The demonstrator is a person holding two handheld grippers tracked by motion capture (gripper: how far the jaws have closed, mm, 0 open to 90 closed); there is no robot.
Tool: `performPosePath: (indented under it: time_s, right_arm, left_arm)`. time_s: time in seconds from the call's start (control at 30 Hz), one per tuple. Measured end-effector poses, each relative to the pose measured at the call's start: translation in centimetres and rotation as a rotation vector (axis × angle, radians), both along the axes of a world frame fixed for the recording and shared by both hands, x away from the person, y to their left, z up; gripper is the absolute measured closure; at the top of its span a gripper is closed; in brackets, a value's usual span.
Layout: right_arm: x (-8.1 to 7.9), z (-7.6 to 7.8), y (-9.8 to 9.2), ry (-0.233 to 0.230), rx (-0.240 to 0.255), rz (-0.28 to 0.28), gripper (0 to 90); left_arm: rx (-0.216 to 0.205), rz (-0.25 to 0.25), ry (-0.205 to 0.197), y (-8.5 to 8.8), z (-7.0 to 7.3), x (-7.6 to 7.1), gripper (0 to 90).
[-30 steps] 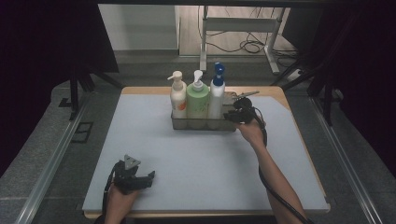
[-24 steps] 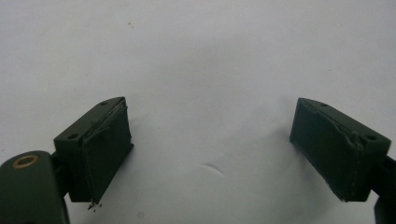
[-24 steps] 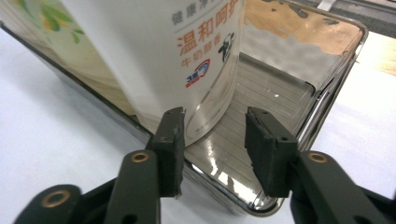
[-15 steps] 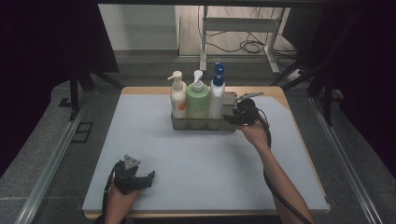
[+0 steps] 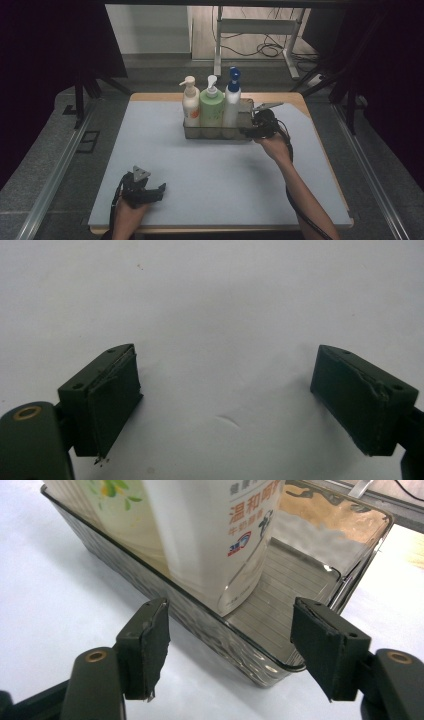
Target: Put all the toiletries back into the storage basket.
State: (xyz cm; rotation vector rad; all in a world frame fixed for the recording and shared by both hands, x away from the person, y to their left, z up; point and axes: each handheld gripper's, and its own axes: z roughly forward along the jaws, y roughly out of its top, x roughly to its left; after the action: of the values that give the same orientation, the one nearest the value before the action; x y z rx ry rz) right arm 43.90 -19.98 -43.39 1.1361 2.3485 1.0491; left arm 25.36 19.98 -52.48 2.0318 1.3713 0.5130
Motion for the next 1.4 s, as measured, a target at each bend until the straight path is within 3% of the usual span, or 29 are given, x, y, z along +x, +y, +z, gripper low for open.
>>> performPosePath:
  time_s: [0.8,1.4]
  right_arm:
    - [-3.0,0.7,0.1,-0.031,-0.036,0.069,16.7]
    - [-5.6,1.3,-1.0,-0.051,-0.055,0.106,10.5]
  left_arm:
    - [0.0,0.0,-0.001,0.0,0.0,0.0,12.1]
    - [0.0,0.0,-0.001,0.0,0.0,0.0,12.1]
